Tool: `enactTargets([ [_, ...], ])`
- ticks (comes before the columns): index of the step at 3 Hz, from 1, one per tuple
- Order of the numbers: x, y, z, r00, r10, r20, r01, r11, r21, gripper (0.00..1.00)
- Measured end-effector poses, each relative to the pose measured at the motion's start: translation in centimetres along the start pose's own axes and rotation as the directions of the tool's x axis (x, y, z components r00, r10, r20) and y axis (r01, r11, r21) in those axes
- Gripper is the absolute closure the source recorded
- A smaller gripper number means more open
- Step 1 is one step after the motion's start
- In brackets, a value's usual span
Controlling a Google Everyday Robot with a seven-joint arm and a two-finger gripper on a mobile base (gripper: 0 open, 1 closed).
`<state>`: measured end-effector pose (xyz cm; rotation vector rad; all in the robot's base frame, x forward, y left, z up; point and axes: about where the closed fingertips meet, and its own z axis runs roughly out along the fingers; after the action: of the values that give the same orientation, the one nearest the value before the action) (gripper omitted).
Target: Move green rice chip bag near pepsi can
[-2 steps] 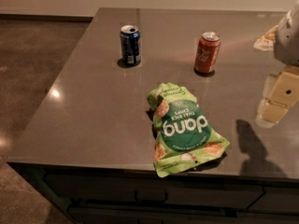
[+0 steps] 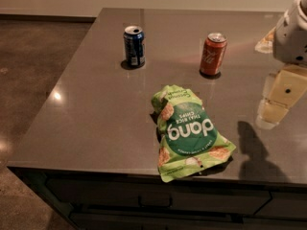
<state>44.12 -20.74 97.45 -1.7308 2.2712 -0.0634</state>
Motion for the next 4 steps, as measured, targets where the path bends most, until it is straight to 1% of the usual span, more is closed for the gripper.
enactTargets([
  [1, -1.8, 0.1, 1.2, 1.0, 0.008, -0.01, -0.008, 0.9998, -0.018, 0.0],
  [2, -3.8, 0.8, 3.6, 0.993, 0.11, -0.032, -0.111, 0.9933, -0.03, 0.0],
  [3, -5.0, 1.6, 6.1, 0.98, 0.193, -0.051, -0.196, 0.9795, -0.048, 0.0],
  [4, -5.9, 2.4, 7.9, 0.968, 0.243, -0.066, -0.247, 0.9668, -0.067, 0.0],
])
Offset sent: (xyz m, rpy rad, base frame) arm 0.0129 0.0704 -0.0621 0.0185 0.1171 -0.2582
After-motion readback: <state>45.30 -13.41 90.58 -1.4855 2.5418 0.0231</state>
